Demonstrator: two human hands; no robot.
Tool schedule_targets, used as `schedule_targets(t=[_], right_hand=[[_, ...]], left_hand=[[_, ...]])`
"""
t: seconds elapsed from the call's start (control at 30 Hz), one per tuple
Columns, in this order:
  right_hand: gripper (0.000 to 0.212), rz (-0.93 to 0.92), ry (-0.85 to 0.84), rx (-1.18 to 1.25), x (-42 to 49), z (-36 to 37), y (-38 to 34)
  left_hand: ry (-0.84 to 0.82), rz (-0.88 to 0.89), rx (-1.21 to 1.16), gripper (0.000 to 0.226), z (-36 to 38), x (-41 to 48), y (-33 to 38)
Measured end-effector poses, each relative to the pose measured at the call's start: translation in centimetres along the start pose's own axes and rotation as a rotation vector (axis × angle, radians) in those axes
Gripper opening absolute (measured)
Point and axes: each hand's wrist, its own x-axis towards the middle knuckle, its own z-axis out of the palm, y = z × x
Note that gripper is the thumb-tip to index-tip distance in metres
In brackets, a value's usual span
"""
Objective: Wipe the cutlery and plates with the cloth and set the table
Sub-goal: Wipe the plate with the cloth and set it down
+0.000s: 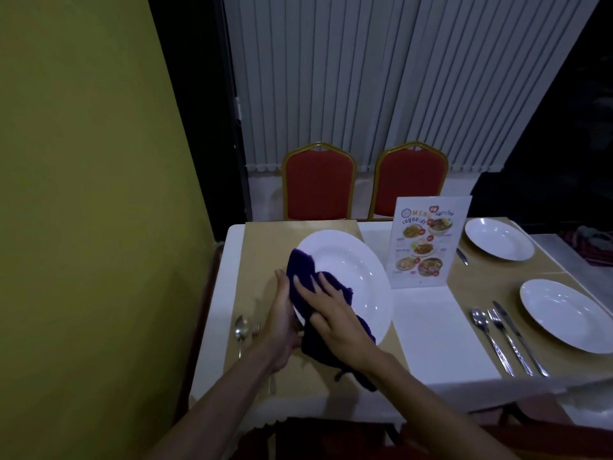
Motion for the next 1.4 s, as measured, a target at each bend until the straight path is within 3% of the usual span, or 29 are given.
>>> schedule_targets(t=[0.1, 0.23, 0.33, 0.4, 0.5, 0.57, 0.67, 0.83, 0.97, 1.07, 1.17, 1.4], right_hand=[[0.063, -0.003, 0.01, -0.061, 0.1, 1.6, -0.7], [0.054, -0.091, -0.002, -0.298, 0.8, 1.4, 0.3], [0.053, 0.054, 0.124, -0.486, 3.6, -0.9, 1.5], [0.052, 0.145, 0.142, -0.477, 4.1, -1.0, 1.7], [0.052, -0.023, -0.015, -0.41, 2.2, 0.7, 2.1], [0.052, -0.05, -0.033, -0.438, 2.1, -0.2, 3.5], [0.061, 0.085, 0.107, -0.676, 3.8, -2.7, 6.0], [0.058, 0.357, 0.215, -0.736, 2.3, -4.7, 9.1], [0.04, 0.377, 0.205, -0.58, 0.0, -5.5, 11.6], [0.031, 0.475, 0.271, -0.401, -0.5, -6.3, 13.7], [0.029, 0.484, 0.302, -0.285, -0.6, -6.8, 15.2], [0.028, 0.485, 0.29, -0.148, 1.1, -7.3, 18.2]], left_hand=[[0.107, 0.014, -0.039, 0.084, 0.3, 0.4, -0.1], [0.203, -0.031, -0.057, 0.107, 0.4, 0.9, -0.7], [0.176, -0.045, 0.027, 0.112, 1.1, 1.1, -1.2], [0.172, -0.032, 0.039, 0.106, 1.4, 1.3, -1.5], [0.172, 0.024, -0.004, 0.089, 1.7, 1.3, -2.1], [0.138, 0.001, 0.025, 0.086, 1.8, 1.2, -2.7], [0.129, -0.045, 0.076, 0.08, 1.7, 0.9, -3.1], [0.239, -0.041, 0.073, 0.073, 0.6, 1.3, -3.9], [0.378, -0.065, 0.062, 0.063, -1.4, 2.2, -6.2], [0.388, -0.103, -0.101, 0.058, -2.5, 3.1, -9.1], [0.447, -0.171, -0.302, 0.053, -2.3, 4.3, -11.6], [0.58, -0.312, -0.476, 0.055, -0.3, 8.2, -14.8]])
